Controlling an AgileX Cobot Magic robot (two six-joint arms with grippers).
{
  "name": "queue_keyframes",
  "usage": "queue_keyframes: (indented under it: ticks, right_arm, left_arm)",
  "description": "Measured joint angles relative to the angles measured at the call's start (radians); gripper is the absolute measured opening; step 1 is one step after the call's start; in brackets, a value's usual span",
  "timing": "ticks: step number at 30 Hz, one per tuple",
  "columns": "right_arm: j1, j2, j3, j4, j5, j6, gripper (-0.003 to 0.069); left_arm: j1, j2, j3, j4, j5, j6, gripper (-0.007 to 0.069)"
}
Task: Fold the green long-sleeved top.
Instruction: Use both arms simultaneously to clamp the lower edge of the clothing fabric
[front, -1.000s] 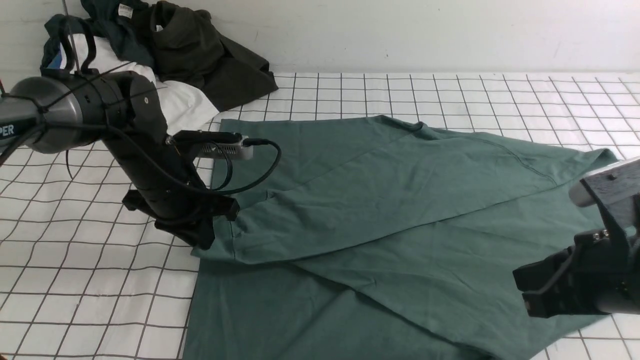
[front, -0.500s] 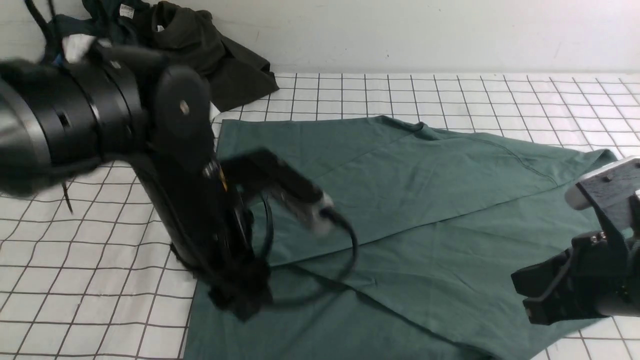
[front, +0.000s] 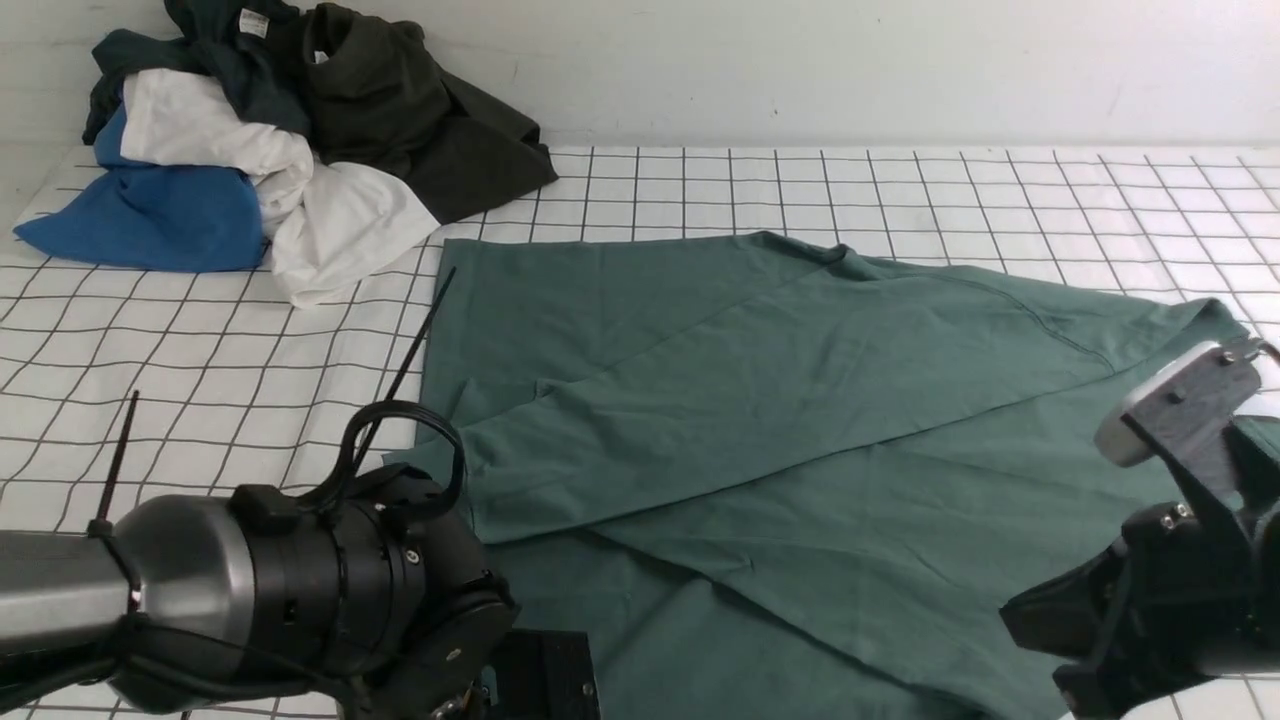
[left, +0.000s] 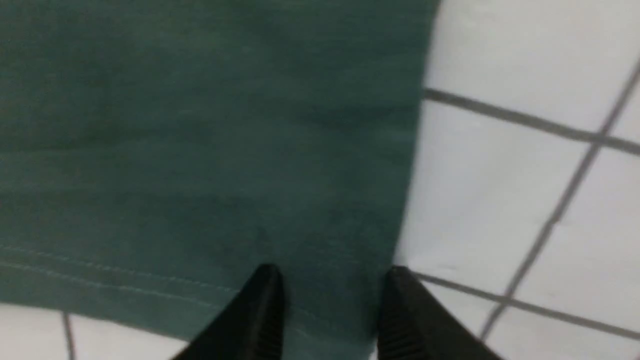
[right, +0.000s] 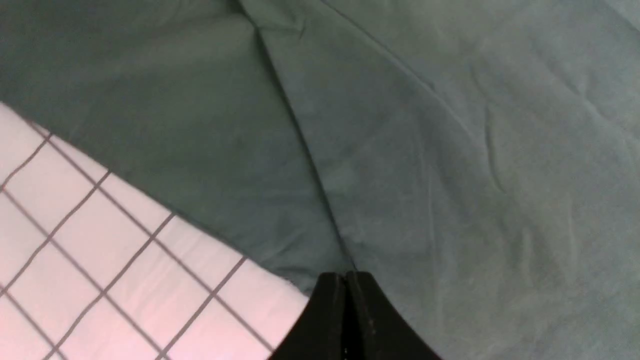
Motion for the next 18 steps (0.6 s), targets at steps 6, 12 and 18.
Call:
queue_keyframes:
  ticks: [6, 12, 18]
  right_arm:
    - [0.000, -0.023, -0.010, -0.057, 0.059, -0.043, -0.0006]
    - [0.000, -0.040, -0.014, -0.223, 0.085, 0.001, 0.0010]
    - [0.000, 0.020, -0.006, -0.461, 0.083, 0.083, 0.0153]
  left_arm:
    - [0.001, -0.075, -0.027, 0.144, 0.048, -0.162, 0.0016]
    - [0.015, -0.255, -0.030, 0.196, 0.079, -0.187, 0.0014]
    - [0.157, -0.381, -0.030, 0.183, 0.019, -0.188, 0.0014]
